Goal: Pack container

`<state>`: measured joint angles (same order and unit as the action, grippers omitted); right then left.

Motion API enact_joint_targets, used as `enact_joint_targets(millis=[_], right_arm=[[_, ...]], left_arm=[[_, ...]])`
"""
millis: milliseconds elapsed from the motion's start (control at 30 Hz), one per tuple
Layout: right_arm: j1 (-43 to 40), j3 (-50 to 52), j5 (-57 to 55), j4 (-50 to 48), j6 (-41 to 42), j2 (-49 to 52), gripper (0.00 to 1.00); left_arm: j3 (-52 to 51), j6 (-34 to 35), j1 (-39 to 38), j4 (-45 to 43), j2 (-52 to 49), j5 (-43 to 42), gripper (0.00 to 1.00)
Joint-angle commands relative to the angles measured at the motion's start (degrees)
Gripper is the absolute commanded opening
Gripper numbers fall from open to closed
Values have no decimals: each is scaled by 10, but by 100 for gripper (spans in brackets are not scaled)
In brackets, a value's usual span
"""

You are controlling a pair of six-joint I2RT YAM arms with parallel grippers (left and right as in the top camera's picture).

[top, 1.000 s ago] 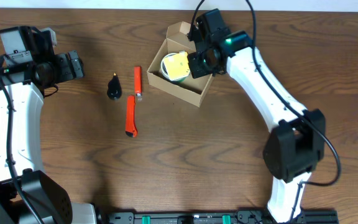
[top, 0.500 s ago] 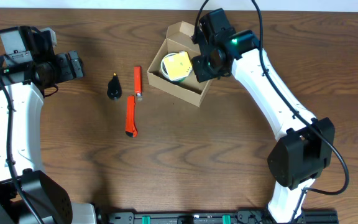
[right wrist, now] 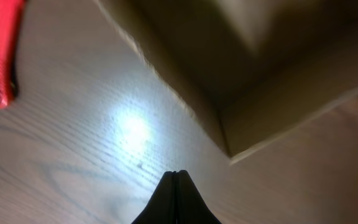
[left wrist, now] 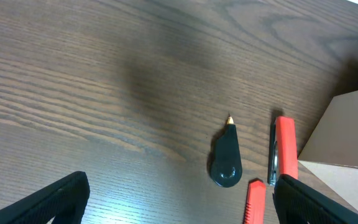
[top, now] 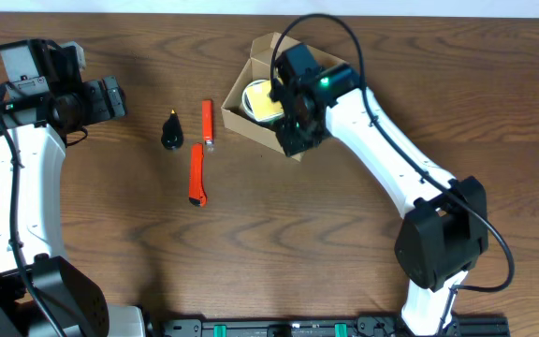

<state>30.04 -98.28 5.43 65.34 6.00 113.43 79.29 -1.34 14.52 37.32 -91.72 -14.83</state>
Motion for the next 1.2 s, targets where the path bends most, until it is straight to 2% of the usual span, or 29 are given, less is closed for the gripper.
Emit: enact_joint_targets(millis=[0,300,767,1000,1167], right_arm=[[-1,37,0,-13,2,-2,1],[-14,58,-25,-56,7,-2,1],[-96,59,-43,-73,17,-2,1],[-71,57,58,-72,8,-25,1],[-43,50,36,-84,8,-77,1]], left_arm=[[12,-4,0,2,1,2,95],[12,-4,0,2,1,2,95],[12,-4,0,2,1,2,95],[12,-4,0,2,1,2,95],[12,-4,0,2,1,2,95]])
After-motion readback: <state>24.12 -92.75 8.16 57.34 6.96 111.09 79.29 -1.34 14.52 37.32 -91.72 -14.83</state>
